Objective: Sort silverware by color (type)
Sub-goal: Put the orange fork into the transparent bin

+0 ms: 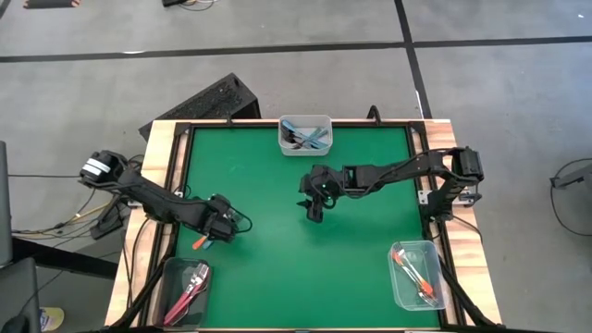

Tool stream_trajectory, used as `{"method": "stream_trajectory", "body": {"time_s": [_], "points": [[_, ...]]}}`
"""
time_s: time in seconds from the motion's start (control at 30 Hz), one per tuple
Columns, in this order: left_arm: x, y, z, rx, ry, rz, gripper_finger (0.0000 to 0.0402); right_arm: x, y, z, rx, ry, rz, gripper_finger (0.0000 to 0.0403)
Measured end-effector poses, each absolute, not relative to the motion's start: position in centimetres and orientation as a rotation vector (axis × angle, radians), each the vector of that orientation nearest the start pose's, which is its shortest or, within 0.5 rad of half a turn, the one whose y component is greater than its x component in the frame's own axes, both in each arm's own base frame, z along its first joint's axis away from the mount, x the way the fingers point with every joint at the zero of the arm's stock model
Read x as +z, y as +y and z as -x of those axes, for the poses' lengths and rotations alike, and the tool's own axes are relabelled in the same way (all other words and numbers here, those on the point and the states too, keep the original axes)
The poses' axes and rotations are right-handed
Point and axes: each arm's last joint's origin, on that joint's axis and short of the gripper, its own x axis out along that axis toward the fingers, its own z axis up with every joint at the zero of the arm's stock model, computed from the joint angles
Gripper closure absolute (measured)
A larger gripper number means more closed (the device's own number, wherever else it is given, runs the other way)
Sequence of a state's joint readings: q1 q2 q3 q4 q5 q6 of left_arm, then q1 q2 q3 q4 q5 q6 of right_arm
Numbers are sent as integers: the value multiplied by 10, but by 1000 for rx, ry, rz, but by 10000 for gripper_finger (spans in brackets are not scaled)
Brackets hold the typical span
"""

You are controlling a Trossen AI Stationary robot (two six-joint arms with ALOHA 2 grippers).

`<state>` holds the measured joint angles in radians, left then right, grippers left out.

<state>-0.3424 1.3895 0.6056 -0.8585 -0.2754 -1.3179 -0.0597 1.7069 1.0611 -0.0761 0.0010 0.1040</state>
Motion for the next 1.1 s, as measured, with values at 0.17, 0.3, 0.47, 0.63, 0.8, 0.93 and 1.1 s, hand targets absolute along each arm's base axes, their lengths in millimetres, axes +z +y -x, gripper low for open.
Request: {"method": "stream_trajectory", "body": {"time_s": [0.17, 0.3, 0.47, 0.63, 0.8, 0.93, 1.1], "points": [[135, -54, -175, 861, 1271, 523, 253, 202, -22, -360, -96, 718, -122, 169], [134, -55, -178, 821, 1272, 515, 316, 202, -20, -360, -92, 718, -120, 169], [134, -56, -178, 810, 1275, 524, 391, 201, -16, -360, -84, 721, -122, 169], [134, -56, -180, 793, 1249, 495, 391, 202, -15, -357, -54, 742, -216, 172], [150, -56, -188, 815, 1148, 442, 392, 213, -9, -350, -35, 747, -234, 177], [165, -58, -194, 838, 978, 367, 392, 211, 3, -351, -19, 723, -273, 179], [174, -66, -212, 791, 690, 286, 392, 190, 23, -348, 46, 608, -350, 180]]}}
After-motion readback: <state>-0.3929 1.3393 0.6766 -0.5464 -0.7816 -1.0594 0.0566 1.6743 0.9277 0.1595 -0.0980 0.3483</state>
